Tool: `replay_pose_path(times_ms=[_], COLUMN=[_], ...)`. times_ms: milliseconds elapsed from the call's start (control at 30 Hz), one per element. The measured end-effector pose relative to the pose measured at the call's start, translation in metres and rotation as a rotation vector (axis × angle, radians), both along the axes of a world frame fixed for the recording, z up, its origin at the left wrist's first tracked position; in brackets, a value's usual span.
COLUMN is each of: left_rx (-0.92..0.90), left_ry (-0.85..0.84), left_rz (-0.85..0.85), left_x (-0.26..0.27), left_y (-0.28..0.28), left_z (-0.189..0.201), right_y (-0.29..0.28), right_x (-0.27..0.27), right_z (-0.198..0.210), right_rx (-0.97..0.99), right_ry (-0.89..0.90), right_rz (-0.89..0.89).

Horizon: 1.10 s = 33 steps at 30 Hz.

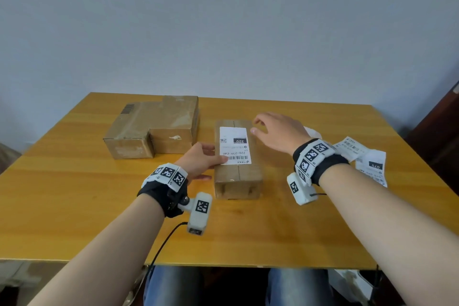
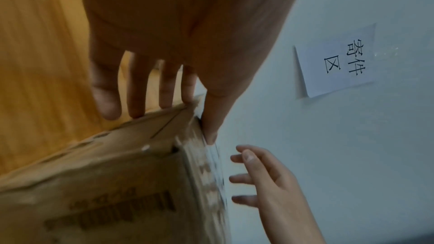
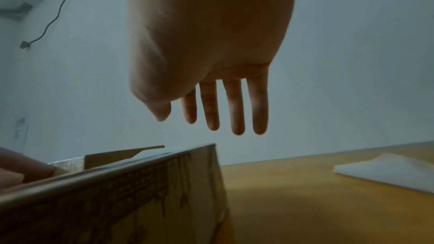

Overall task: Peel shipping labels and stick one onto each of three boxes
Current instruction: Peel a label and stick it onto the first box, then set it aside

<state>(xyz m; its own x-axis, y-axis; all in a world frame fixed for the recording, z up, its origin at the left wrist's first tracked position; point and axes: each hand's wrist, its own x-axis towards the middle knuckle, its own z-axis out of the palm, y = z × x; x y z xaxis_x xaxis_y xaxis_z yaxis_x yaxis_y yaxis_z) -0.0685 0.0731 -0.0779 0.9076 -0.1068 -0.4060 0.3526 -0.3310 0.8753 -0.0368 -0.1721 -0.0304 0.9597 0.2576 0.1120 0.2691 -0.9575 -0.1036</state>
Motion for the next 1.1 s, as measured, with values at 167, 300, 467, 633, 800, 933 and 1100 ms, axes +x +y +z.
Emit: replay_pose_path(times_ms=[167, 300, 467, 633, 800, 933, 1100], left_rx=[-0.056, -0.050, -0.022, 0.031, 0.030, -0.014, -0.035], left_ry=[0.045, 0.058, 0.055, 0.061, 0.100, 0.137, 0.147], left_rz=[-0.087, -0.093, -0.097, -0.100, -0.107, -0.113, -0.104], left_x=[-0.008, -0.012, -0.014, -0.012, -0.009, -0.009, -0.009], left_y=[-0.009, -0.013, -0.014, -0.015, -0.014, -0.011, -0.009], left_z=[0.001, 0.001, 0.001, 0.001, 0.005, 0.006, 0.002], right_y=[0.025, 0.044, 0.045, 0.048, 0.050, 0.049, 0.048], right_x=[0.006, 0.005, 0.003, 0.003, 0.003, 0.009, 0.014], right_z=[-0.016, -0.030, -0.045, -0.051, -0.052, -0.054, -0.053], right_rx=[0.031, -0.027, -0.020, -0.025, -0.085, -0.057, -0.073], right_ry=[0.043, 0.080, 0.091, 0.070, 0.045, 0.076, 0.036], right_rz=[0.018, -0.047, -0.128, -0.172, -0.261, -0.280, -0.284])
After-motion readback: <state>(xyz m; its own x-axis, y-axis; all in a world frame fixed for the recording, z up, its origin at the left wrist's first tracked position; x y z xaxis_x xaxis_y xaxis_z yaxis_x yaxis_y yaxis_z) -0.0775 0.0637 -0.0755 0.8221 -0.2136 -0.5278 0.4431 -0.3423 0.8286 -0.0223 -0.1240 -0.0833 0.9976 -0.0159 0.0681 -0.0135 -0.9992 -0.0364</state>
